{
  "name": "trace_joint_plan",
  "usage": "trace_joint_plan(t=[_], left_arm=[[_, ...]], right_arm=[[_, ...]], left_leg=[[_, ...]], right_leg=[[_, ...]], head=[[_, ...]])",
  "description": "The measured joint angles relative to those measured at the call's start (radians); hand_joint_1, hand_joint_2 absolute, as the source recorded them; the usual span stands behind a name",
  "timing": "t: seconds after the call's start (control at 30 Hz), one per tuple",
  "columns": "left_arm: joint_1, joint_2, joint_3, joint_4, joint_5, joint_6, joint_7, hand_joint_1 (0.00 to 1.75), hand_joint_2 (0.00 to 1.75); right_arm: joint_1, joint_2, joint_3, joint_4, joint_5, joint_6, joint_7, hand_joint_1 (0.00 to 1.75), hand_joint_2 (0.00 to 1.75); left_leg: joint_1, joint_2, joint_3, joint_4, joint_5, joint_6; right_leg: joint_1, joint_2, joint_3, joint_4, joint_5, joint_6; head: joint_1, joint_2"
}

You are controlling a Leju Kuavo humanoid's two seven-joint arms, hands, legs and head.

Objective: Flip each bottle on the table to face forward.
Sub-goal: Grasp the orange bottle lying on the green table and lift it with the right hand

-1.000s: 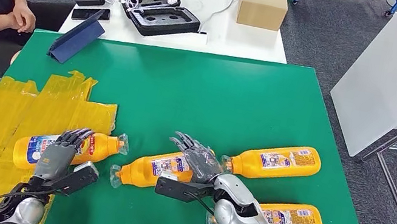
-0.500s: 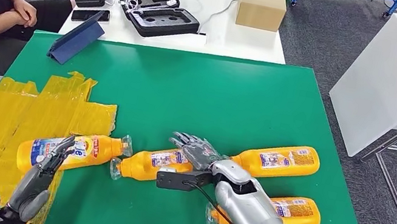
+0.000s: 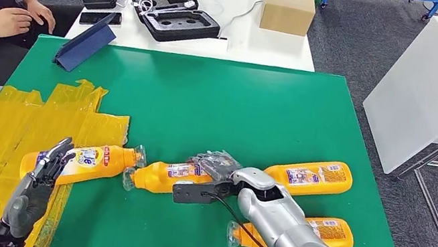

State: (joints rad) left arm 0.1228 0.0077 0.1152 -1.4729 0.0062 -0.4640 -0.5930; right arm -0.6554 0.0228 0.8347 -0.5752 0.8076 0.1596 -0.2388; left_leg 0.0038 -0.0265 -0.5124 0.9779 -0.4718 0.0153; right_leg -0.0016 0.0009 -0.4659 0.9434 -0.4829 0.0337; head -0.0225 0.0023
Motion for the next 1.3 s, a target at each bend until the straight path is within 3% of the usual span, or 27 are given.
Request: trace_joint_plan(t=[0.1,0.27,0.43,0.57,0.7,0.87,1.07,1.3], left_arm=[[-0.010,-0.013,0.001,-0.001,0.036,0.018,0.021,0.00,0.00],[0.006,-0.074,0.031,-0.033,0.163,0.043,0.086,0.00,0.00],[0.027,-0.111,0.051,-0.066,0.179,0.043,0.096,0.00,0.00],[0.032,-0.127,0.062,-0.076,0.198,0.043,0.109,0.00,1.75],[0.076,-0.205,0.097,-0.133,0.302,0.057,0.165,0.00,1.75],[0.161,-0.299,0.069,-0.254,0.403,0.186,0.182,0.00,1.75],[0.193,-0.338,0.031,-0.291,0.420,0.203,0.185,0.00,1.75],[0.198,-0.351,-0.002,-0.290,0.354,0.218,0.171,0.00,1.75]], right_arm=[[-0.007,0.002,0.008,0.007,-0.027,0.002,0.012,1.75,1.75],[0.030,0.014,-0.008,-0.001,-0.082,-0.105,0.046,1.75,1.75],[0.048,0.016,-0.021,-0.013,-0.087,-0.126,0.050,1.75,1.75],[0.058,0.017,-0.032,-0.023,-0.096,-0.144,0.048,1.75,1.75],[0.165,0.033,-0.091,-0.157,-0.123,-0.250,0.037,1.75,1.75],[0.389,0.077,-0.158,-0.495,-0.148,-0.266,0.052,1.75,1.75],[0.490,0.110,-0.192,-0.742,-0.210,-0.264,0.005,1.75,1.75],[0.516,0.135,-0.196,-0.851,-0.226,-0.252,-0.021,1.75,1.75]], left_leg=[[0.000,0.000,0.000,0.000,0.000,0.000],[0.000,0.003,0.001,0.000,0.000,0.000],[0.000,0.003,0.002,0.000,0.000,0.000],[0.000,0.003,0.002,0.000,0.000,0.000],[0.001,0.004,0.000,0.000,-0.001,0.000],[0.000,0.003,-0.010,0.000,-0.001,0.000],[0.001,0.002,-0.016,0.000,0.000,0.000],[0.000,0.002,-0.017,0.000,0.000,0.000]], right_leg=[[0.000,0.000,0.000,0.000,0.000,0.000],[0.000,0.001,0.001,0.000,0.000,0.000],[0.000,0.002,0.002,0.000,0.000,0.000],[0.000,0.002,0.002,0.000,0.000,0.000],[0.001,0.004,0.008,0.000,0.000,0.000],[0.000,0.005,0.001,0.000,0.000,0.000],[0.001,0.003,-0.004,0.001,0.000,0.000],[0.000,0.003,-0.005,0.000,0.000,0.000]], head=[[0.000,0.000],[0.000,0.000],[0.000,0.000],[0.000,0.000],[0.000,0.000],[0.000,0.000],[0.000,0.000],[0.000,0.000]])
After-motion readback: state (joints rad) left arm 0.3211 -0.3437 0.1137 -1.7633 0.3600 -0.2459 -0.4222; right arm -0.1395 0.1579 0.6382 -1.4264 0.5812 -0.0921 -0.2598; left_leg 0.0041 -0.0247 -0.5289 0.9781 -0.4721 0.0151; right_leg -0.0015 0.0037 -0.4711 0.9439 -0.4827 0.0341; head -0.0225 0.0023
